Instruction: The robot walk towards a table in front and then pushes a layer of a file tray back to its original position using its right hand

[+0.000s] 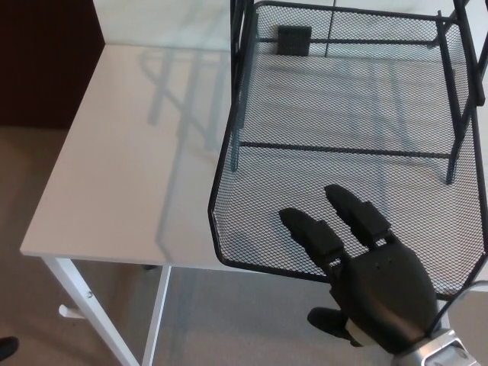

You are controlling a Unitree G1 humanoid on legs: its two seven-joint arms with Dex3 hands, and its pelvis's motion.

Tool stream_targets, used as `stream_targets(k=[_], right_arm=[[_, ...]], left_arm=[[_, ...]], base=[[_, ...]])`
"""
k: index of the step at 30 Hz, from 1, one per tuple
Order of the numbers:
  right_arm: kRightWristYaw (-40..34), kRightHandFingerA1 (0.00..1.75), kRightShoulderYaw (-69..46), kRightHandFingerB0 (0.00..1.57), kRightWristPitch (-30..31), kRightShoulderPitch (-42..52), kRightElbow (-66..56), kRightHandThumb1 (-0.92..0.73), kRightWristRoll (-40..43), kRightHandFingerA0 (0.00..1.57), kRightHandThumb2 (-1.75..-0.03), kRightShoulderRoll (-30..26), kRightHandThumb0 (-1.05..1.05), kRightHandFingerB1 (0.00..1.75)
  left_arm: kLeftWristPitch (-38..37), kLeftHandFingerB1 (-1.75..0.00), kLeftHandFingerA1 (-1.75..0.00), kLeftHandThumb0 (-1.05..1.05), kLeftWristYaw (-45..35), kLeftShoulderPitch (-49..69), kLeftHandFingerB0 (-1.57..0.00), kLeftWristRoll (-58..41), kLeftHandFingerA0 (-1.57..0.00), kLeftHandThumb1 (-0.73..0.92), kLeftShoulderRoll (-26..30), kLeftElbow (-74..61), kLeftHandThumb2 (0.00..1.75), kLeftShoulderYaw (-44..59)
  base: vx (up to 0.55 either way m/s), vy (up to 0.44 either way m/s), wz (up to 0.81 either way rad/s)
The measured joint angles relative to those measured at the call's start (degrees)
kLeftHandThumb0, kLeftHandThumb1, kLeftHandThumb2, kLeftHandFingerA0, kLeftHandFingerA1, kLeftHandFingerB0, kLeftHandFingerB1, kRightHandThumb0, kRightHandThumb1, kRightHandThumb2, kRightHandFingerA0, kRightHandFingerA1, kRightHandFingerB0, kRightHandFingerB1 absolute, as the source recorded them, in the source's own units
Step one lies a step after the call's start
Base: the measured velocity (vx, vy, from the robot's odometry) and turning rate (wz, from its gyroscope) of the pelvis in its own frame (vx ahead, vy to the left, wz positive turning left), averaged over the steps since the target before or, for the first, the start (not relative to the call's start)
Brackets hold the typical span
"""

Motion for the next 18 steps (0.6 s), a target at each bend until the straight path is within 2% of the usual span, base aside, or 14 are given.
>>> stream_targets(k=[3,4,7,8,11,12,13,17,18], right_arm=[[0.0,0.3,0.7,0.11,1.6,-0.7,-0.9,-0.44,0.0,0.0,-0.55,-0.7,-0.49,0.25],[0.0,0.23,0.8,0.05,1.9,-0.9,-1.2,-0.32,0.1,0.01,-0.74,-0.9,-0.5,0.3],[0.0,0.25,1.1,0.01,3.2,-1.8,-2.2,-0.33,0.2,0.01,-0.75,-1.3,-0.49,0.3],[0.0,0.33,1.1,0.09,3.4,-2.0,-2.5,-0.46,0.2,0.0,-0.54,-1.4,-0.51,0.26],[0.1,0.31,1.4,0.11,4.6,-2.8,-4.7,-0.46,0.4,0.0,-0.55,-1.7,-0.49,0.25],[0.2,0.23,1.5,0.05,4.9,-2.9,-5.3,-0.33,0.4,0.02,-0.73,-1.8,-0.5,0.32],[0.3,0.23,1.5,0.05,5.1,-3.0,-5.8,-0.32,0.5,0.01,-0.74,-2.0,-0.49,0.32],[1.4,0.23,1.3,0.03,6.2,-4.1,-6.9,-0.32,0.9,0.02,-0.73,-3.1,-0.49,0.31],[1.6,0.3,1.3,0.12,6.5,-4.4,-7.0,-0.44,1.0,0.02,-0.55,-3.4,-0.48,0.26]], left_arm=[[0.2,-0.34,-0.42,-0.04,0.1,0.1,-0.43,0.1,-0.41,0.48,0.1,-0.6,0.54,0.0],[0.2,-0.34,-0.43,-0.04,0.1,0.0,-0.43,0.1,-0.4,0.49,0.1,-0.6,0.54,0.0],[0.2,-0.34,-0.43,-0.06,0.1,0.0,-0.43,0.1,-0.41,0.48,0.1,-0.7,0.54,0.0],[0.2,-0.34,-0.43,-0.08,0.1,0.0,-0.43,0.1,-0.42,0.47,0.1,-0.8,0.54,0.0],[0.2,-0.34,-0.42,-0.05,0.2,0.1,-0.43,0.3,-0.41,0.48,0.2,-0.8,0.54,-0.2],[0.2,-0.34,-0.43,-0.04,0.2,0.1,-0.41,0.3,-0.41,0.49,0.2,-0.8,0.54,-0.2],[0.2,-0.34,-0.43,-0.05,0.2,0.1,-0.41,0.3,-0.41,0.48,0.2,-0.8,0.54,-0.2],[0.2,-0.34,-0.42,-0.07,0.2,0.1,-0.43,0.4,-0.42,0.48,0.3,-0.4,0.55,-0.4],[0.2,-0.34,-0.42,-0.05,0.2,0.2,-0.42,0.4,-0.41,0.49,0.4,-0.4,0.55,-0.4]], base=[[0.0,0.0,0.0],[0.0,0.0,0.0],[0.0,0.0,0.0],[0.0,0.0,0.0],[0.0,0.0,0.0],[0.0,0.0,0.0],[0.0,0.0,0.0],[0.0,0.0,0.0],[0.0,0.0,0.0]])
